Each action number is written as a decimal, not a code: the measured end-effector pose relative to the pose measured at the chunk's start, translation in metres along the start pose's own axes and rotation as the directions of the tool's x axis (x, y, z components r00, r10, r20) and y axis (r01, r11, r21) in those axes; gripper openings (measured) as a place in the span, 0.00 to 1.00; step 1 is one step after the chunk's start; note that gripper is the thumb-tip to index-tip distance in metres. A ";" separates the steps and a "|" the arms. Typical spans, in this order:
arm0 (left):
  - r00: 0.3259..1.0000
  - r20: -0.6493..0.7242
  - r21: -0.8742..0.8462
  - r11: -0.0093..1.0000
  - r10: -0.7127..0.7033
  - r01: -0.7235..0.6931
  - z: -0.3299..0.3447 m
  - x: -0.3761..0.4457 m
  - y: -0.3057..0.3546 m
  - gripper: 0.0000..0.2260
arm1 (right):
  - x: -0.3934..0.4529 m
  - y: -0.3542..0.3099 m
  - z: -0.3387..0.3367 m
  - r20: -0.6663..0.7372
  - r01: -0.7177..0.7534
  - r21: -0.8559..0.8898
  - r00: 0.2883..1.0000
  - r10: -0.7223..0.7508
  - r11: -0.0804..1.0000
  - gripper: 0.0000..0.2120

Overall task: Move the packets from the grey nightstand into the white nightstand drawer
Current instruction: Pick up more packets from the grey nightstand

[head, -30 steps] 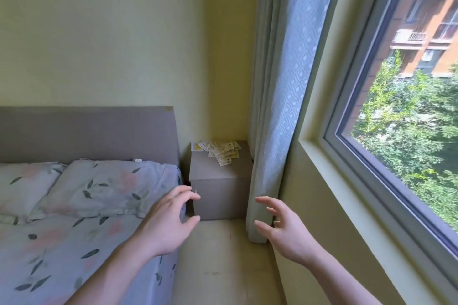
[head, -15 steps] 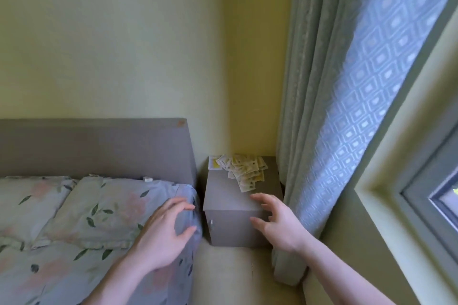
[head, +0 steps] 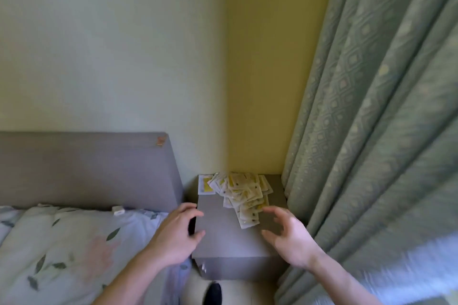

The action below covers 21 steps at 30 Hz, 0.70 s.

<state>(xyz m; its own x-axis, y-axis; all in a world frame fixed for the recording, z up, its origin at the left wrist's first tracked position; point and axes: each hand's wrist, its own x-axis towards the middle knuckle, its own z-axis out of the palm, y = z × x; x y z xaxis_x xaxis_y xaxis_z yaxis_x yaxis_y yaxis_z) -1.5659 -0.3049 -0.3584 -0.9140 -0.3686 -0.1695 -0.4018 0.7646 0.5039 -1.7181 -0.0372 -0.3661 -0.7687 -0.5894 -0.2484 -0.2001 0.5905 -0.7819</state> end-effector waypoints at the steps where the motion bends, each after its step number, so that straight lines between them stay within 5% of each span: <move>1: 1.000 0.027 -0.007 1.000 0.003 -0.003 0.003 0.031 -0.007 0.19 | 0.024 0.004 0.002 -0.008 -0.036 0.019 0.999 0.036 0.999 0.24; 10: 0.937 0.347 0.079 0.995 0.034 -0.065 0.080 0.264 -0.047 0.22 | 0.191 0.061 0.026 -0.058 -0.301 0.020 0.952 0.302 0.953 0.23; 21: 0.884 0.464 0.274 0.941 0.052 -0.198 0.242 0.447 -0.065 0.35 | 0.320 0.187 0.086 -0.162 -0.378 0.063 0.909 0.383 0.924 0.23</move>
<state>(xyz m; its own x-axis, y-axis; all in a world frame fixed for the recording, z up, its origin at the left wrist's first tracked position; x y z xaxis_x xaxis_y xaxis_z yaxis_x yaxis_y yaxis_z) -1.9625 -0.3912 -0.6716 -0.8551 -0.0414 -0.5168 -0.2123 0.9374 0.2762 -1.9492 -0.1623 -0.6406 -0.8742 -0.2202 -0.4328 0.1442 0.7332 -0.6645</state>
